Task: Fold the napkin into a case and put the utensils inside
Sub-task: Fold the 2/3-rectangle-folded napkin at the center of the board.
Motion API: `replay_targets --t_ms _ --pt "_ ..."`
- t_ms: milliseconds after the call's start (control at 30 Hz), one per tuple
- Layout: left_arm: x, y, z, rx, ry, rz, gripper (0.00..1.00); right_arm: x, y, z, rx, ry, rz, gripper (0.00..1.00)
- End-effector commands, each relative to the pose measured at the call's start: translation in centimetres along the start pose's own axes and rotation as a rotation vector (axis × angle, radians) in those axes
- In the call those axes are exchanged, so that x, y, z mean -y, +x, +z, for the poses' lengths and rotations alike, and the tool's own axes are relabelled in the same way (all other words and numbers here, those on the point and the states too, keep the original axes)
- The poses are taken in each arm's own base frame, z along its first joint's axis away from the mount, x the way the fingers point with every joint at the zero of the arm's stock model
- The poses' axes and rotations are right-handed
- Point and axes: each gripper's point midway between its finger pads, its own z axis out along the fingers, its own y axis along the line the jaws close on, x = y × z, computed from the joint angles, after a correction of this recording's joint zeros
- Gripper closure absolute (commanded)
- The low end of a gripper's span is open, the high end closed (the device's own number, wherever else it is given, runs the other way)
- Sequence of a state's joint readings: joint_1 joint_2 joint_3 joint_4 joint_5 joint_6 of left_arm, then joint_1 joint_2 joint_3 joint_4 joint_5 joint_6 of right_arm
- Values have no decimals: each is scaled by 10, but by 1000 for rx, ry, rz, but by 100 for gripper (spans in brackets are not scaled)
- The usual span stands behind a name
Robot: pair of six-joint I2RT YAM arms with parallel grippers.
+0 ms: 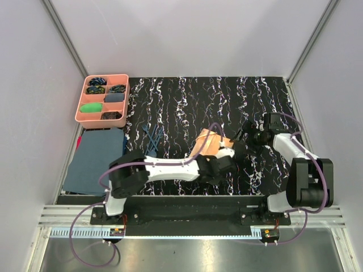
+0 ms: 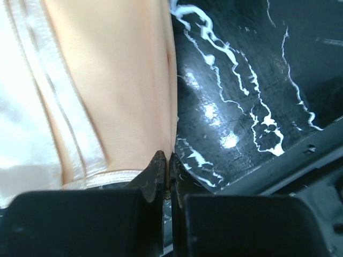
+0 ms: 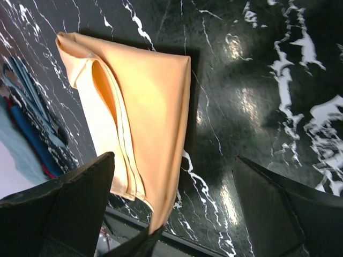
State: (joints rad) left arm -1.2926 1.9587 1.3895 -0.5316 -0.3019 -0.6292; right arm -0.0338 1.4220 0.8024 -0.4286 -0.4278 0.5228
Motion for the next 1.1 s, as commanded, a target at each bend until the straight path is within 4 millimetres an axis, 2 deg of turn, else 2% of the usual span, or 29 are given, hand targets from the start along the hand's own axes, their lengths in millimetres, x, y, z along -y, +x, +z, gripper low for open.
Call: replay_targets --t_ms 0,133,300,367,500,733,1067 --pt "15 -33 -33 71 212 -134 100 -18 -8 11 -32 -113 -48 0" --pt "9 -37 -40 75 257 -178 100 -20 -5 22 -71 -151 -23 0" --pt "11 -39 -44 65 304 -201 100 -21 -6 26 -68 -171 -13 1" --pt "12 -40 -47 66 318 -205 100 -20 -3 30 -84 -175 6 7" --pt "13 -42 -50 72 327 -207 100 -18 2 34 -97 -187 26 12" --pt "9 -45 -52 76 331 -218 100 -6 19 37 -119 -170 48 19" --pt "7 -52 -57 88 342 -233 100 -3 33 45 -145 -209 88 23"
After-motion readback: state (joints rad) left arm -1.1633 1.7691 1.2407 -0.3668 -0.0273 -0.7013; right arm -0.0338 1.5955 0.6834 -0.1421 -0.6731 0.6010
